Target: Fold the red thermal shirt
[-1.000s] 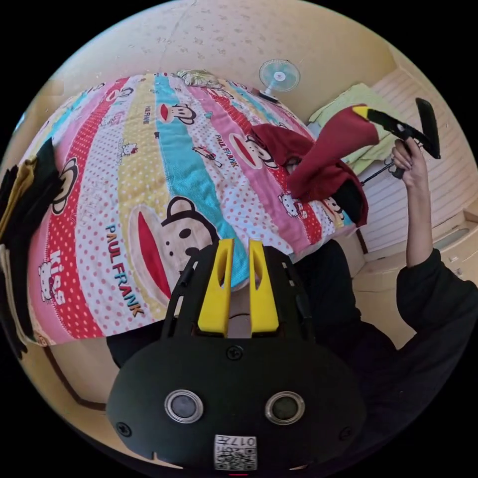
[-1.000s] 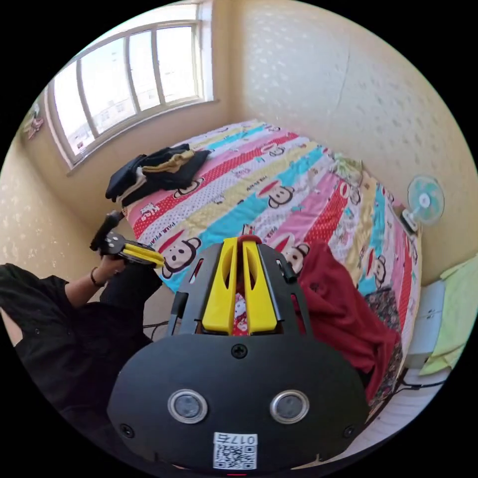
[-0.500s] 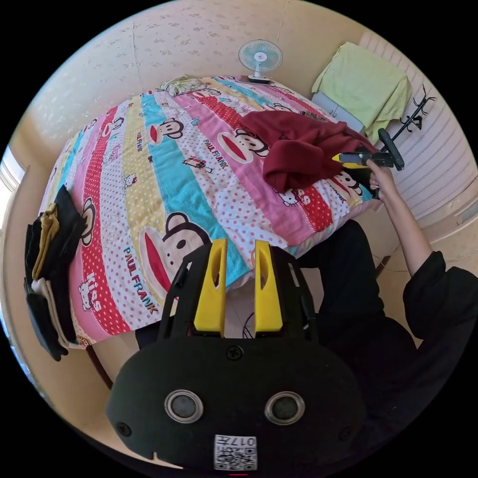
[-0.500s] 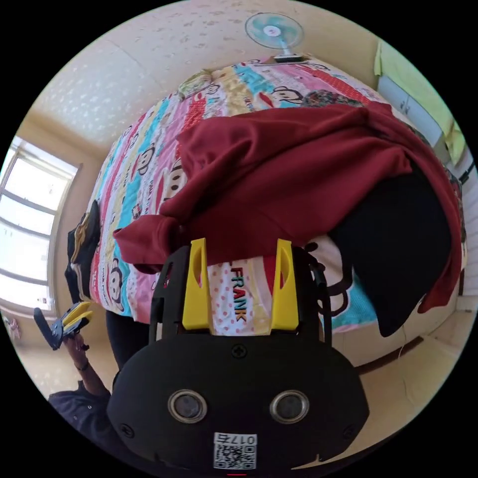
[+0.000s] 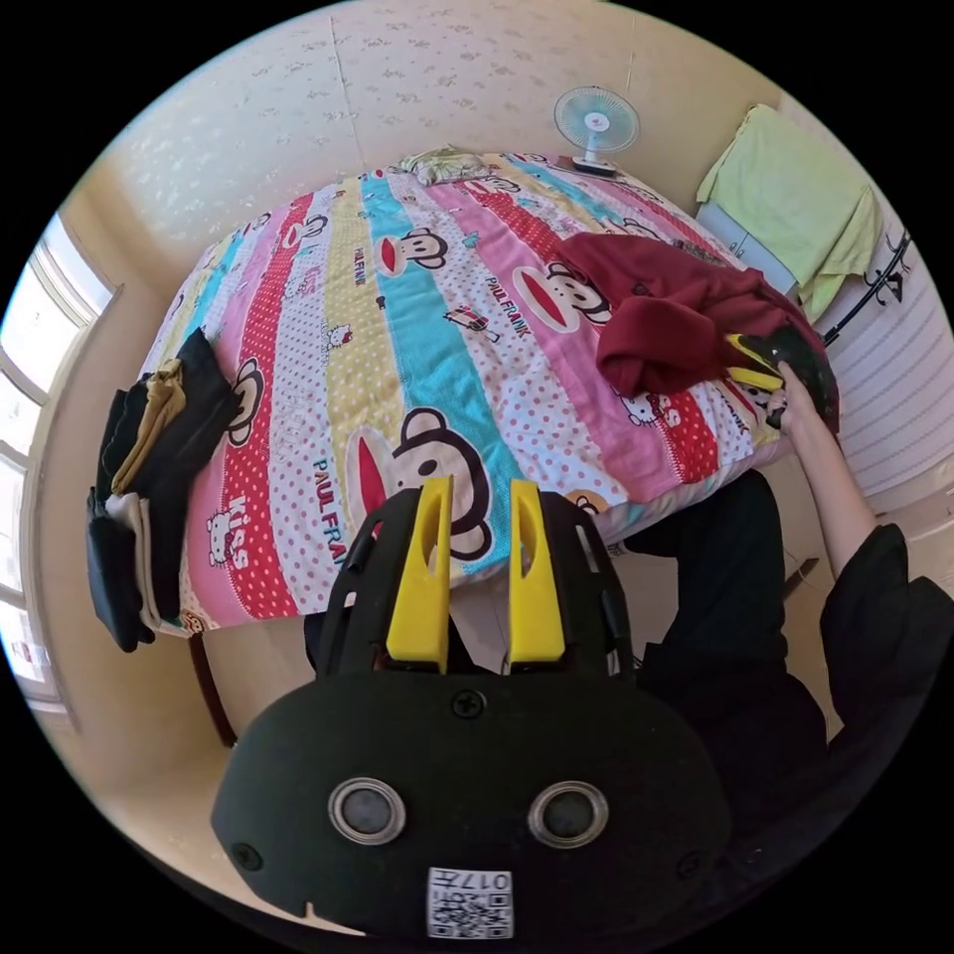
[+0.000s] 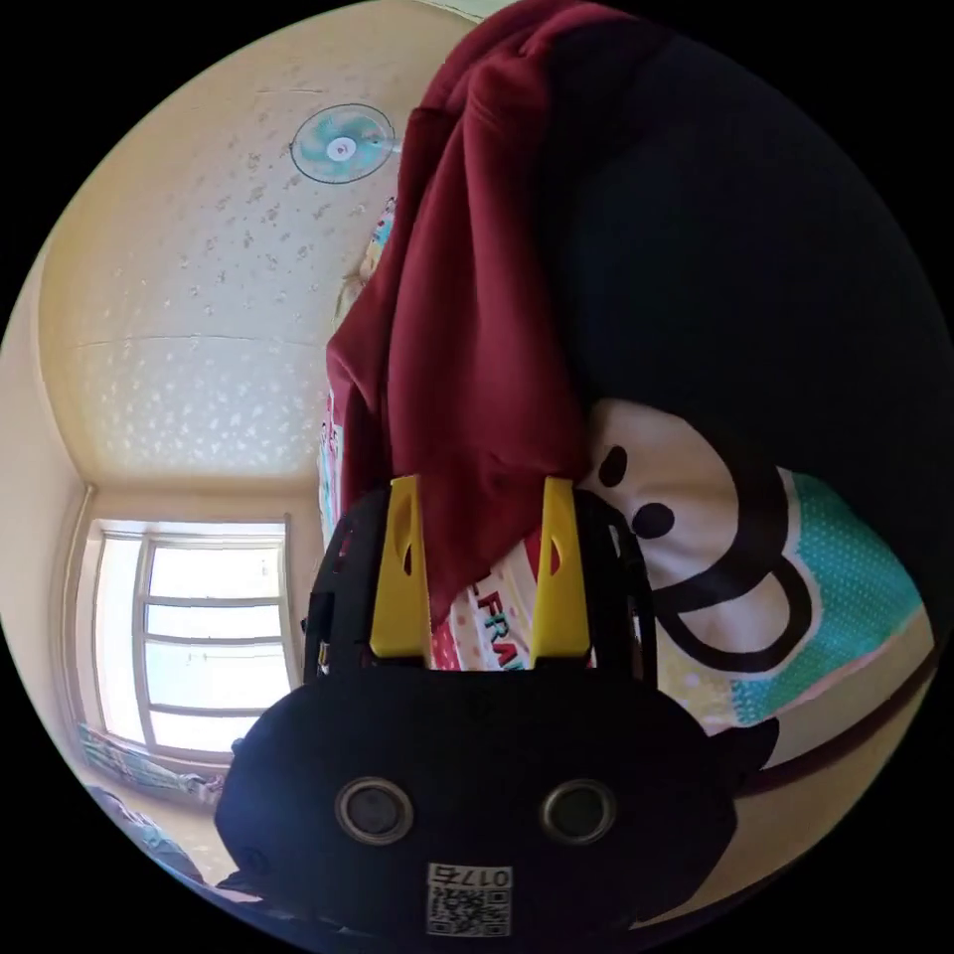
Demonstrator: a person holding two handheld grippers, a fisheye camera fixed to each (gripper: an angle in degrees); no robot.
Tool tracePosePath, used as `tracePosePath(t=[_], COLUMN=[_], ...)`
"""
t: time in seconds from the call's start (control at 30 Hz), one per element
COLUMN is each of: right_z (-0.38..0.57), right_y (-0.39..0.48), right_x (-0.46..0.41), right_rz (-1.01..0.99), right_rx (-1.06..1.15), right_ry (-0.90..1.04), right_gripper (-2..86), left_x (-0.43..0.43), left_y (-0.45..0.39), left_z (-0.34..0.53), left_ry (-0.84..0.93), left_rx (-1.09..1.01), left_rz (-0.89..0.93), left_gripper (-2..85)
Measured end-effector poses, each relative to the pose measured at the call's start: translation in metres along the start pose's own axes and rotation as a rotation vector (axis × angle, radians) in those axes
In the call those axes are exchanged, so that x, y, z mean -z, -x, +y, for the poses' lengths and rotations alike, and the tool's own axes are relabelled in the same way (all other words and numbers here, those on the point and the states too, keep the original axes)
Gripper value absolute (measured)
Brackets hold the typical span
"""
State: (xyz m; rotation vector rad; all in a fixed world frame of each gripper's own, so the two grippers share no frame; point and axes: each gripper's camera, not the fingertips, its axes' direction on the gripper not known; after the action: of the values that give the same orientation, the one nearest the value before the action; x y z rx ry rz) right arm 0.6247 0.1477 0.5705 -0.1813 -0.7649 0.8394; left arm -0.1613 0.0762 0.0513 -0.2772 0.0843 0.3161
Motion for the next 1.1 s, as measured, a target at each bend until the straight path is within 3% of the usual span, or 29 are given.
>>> tracePosePath(t=[0.07, 0.2, 0.23, 0.27, 0.33, 0.43, 0.57, 0.63, 0.73, 0.9, 1.1], right_z=[-0.006, -0.008, -0.005, -0.003, 0.007, 0.022, 0.021, 0.021, 0.030, 0.044, 0.057], right_y=[-0.005, 0.022, 0.044, 0.057, 0.110, 0.142, 0.128, 0.102, 0.059, -0.019, -0.054], right_x=[-0.004, -0.020, -0.025, -0.026, -0.029, -0.020, -0.017, -0.013, 0.002, 0.017, 0.030], right_rz=[-0.055, -0.634, -0.659, -0.627, -0.312, 0.023, 0.277, 0.405, 0.399, 0.335, 0.145], right_rx=[0.018, 0.286, 0.359, 0.400, 0.513, 0.551, 0.451, 0.357, 0.250, 0.043, 0.031], right_ry=[0.029, 0.156, 0.204, 0.224, 0.271, 0.133, 0.081, 0.057, -0.001, 0.013, -0.088], right_gripper=[12.1, 2.5, 1.8, 1.6, 1.3, 1.8, 5.4, 12.0, 17.3, 18.1, 15.2], left_x=[0.007, 0.027, 0.030, 0.035, 0.042, 0.050, 0.052, 0.053, 0.053, 0.051, 0.045], left_y=[0.001, 0.007, 0.008, 0.011, 0.015, 0.023, 0.030, 0.032, 0.034, 0.031, 0.030], left_z=[0.002, 0.009, 0.010, 0.011, 0.013, 0.018, 0.025, 0.027, 0.028, 0.024, 0.017], left_ry=[0.008, -0.011, -0.014, -0.023, -0.037, -0.048, -0.036, -0.032, -0.026, -0.007, -0.005], left_rx=[0.003, 0.022, 0.027, 0.036, 0.049, 0.076, 0.100, 0.103, 0.105, 0.095, 0.089], left_rz=[-0.007, -0.060, -0.064, -0.066, -0.060, -0.057, -0.044, -0.044, -0.052, -0.070, -0.118], left_gripper=[9.0, 9.2, 9.2, 9.2, 9.3, 9.3, 9.4, 9.6, 9.8, 10.5, 10.7])
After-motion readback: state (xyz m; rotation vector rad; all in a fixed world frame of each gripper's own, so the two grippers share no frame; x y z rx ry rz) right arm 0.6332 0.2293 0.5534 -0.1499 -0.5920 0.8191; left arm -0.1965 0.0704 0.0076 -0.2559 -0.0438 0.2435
